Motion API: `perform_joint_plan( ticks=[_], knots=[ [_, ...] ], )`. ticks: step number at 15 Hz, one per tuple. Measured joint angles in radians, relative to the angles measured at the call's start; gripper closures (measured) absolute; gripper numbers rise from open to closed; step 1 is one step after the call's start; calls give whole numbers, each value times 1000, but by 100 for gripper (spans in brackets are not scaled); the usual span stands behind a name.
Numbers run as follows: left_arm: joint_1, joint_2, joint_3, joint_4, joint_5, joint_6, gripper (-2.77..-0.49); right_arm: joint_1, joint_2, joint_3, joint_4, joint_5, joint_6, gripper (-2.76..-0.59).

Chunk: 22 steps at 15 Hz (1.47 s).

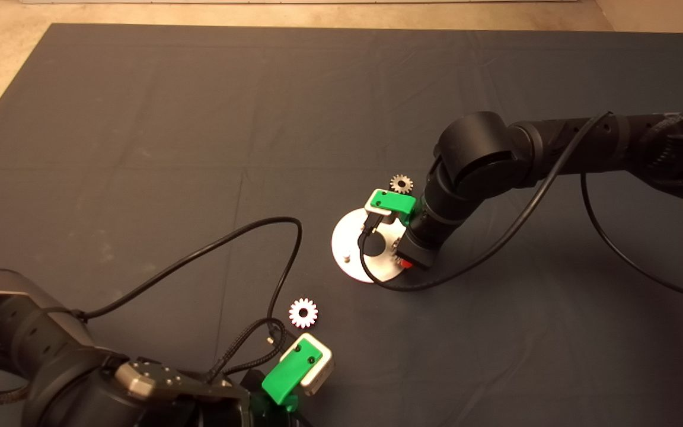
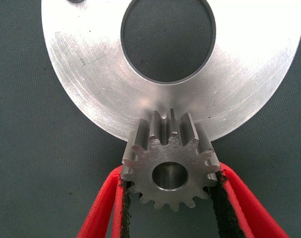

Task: Install three planetary gears onto the carrier pins

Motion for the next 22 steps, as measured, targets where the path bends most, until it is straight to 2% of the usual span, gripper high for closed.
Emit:
perform_joint_plan(
  ticks=[8, 12, 15, 16, 17, 18, 19, 20, 21, 22],
  knots=[
    [0, 0, 0, 9, 0, -1, -207, 1, 0, 0, 0, 0, 1, -116],
    [0, 0, 0, 11, 0, -1, -207, 1, 0, 0, 0, 0, 1, -145],
    [0, 0, 0, 11, -1, -1, -207, 1, -9, 17, 0, 0, 0, -153],
    [0, 0, 0, 11, 0, -1, -207, 1, -9, 19, 0, 9, 1, -161],
    [0, 0, 0, 11, 0, -1, -207, 3, -10, 20, 0, 36, 1, -163],
    [0, 0, 0, 11, 0, -1, -207, 5, -12, 21, 0, 76, 2, -163],
    [0, 0, 0, 11, 0, -1, -207, 7, -15, 21, 0, 109, 4, -174],
    [0, 0, 0, 11, 0, -1, -207, 7, -19, 22, 0, 127, 4, -176],
    [0, 0, 0, 11, 0, -1, -207, 6, -25, 22, 0, 152, 4, -176],
    [0, 0, 0, 11, 0, -1, -207, 7, -32, 22, 0, 163, 5, -176]
  ],
)
